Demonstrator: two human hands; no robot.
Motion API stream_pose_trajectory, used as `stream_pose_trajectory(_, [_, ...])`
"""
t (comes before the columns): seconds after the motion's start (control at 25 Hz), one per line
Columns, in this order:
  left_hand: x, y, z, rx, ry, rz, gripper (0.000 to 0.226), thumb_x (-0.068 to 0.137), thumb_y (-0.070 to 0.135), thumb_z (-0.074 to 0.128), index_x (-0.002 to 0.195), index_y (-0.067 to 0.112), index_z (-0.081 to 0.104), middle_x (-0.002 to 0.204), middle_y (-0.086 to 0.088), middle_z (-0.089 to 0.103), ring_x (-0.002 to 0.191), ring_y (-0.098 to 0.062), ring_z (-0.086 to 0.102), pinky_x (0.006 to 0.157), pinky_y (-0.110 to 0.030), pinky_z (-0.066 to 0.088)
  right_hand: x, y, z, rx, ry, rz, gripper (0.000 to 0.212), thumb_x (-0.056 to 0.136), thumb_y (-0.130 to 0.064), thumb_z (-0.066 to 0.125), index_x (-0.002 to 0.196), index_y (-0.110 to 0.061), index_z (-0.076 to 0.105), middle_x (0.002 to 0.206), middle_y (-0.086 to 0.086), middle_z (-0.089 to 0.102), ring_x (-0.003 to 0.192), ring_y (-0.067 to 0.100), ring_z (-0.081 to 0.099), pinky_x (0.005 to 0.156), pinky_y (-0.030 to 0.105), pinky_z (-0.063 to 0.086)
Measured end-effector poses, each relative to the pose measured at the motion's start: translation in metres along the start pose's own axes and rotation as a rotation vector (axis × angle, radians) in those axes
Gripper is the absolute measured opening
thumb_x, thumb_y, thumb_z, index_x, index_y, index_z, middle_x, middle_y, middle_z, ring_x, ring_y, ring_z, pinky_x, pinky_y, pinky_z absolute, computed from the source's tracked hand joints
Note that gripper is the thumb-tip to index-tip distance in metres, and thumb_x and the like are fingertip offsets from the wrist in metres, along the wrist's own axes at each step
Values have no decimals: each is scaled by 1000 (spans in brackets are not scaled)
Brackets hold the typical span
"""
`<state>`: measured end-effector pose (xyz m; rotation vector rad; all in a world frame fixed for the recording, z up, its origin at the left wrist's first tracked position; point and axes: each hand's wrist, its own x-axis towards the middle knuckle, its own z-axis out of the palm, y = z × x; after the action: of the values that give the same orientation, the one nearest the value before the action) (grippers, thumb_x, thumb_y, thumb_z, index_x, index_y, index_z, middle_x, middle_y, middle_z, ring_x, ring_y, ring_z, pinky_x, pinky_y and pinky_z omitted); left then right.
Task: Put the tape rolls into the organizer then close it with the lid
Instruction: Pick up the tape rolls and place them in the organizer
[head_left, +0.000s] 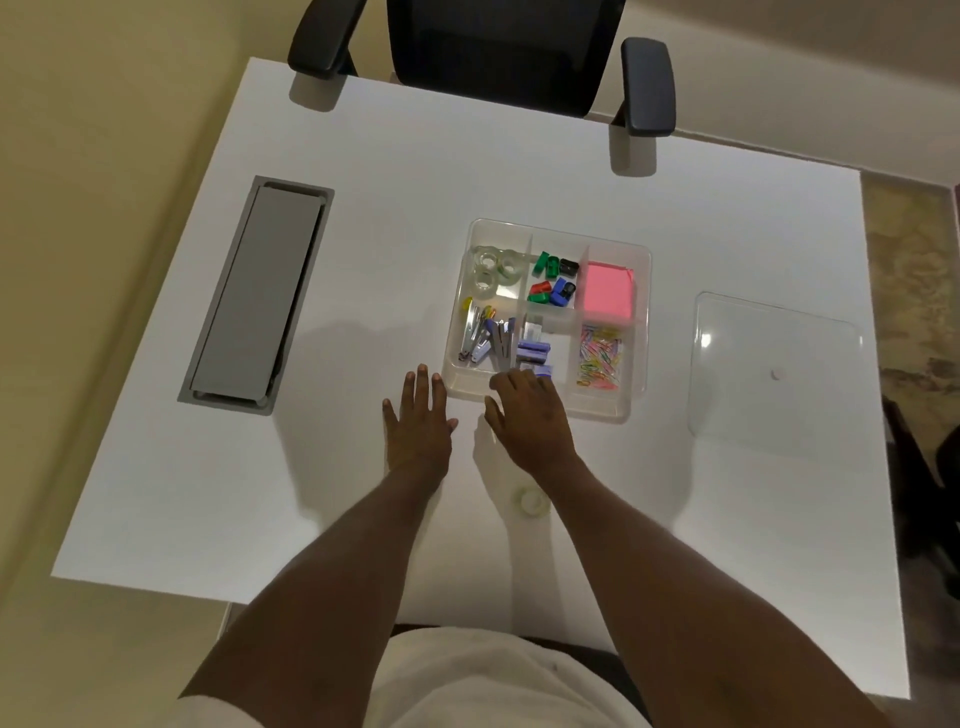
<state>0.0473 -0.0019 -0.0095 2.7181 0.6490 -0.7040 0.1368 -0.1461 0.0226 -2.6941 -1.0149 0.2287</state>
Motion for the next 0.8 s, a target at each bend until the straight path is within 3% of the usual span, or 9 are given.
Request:
stream_pose_trajectory(0.44, [0, -4, 5, 24, -8, 31, 72, 111, 42, 29, 164, 13, -11, 172, -11, -22, 161, -30, -16, 130, -59, 8, -133, 25, 17, 87, -232, 217, 57, 86, -61, 61, 129, -24, 52, 123, -3, 59, 108, 22, 56, 94, 36, 46])
stream_pose_trajectory(0.6, [-1, -4, 5, 29, 2, 34, 72, 111, 42, 30, 164, 13, -10, 172, -11, -19, 161, -30, -14, 130, -59, 10, -147, 24, 18, 88, -292, 217, 59, 84, -51, 70, 133, -23, 51, 127, 1, 56, 111, 24, 56, 95, 38, 46])
stream_pose_trajectory(0.8, [-2, -4, 4, 24, 6, 33, 72, 111, 42, 31, 164, 13, -8, 173, -11, -17, 161, -29, -13, 130, -58, 12, -141, 21, 14, 67, -256, 210, 48, 83, -36, 77, 124, -18, 59, 122, 6, 60, 104, 27, 61, 91, 39, 50])
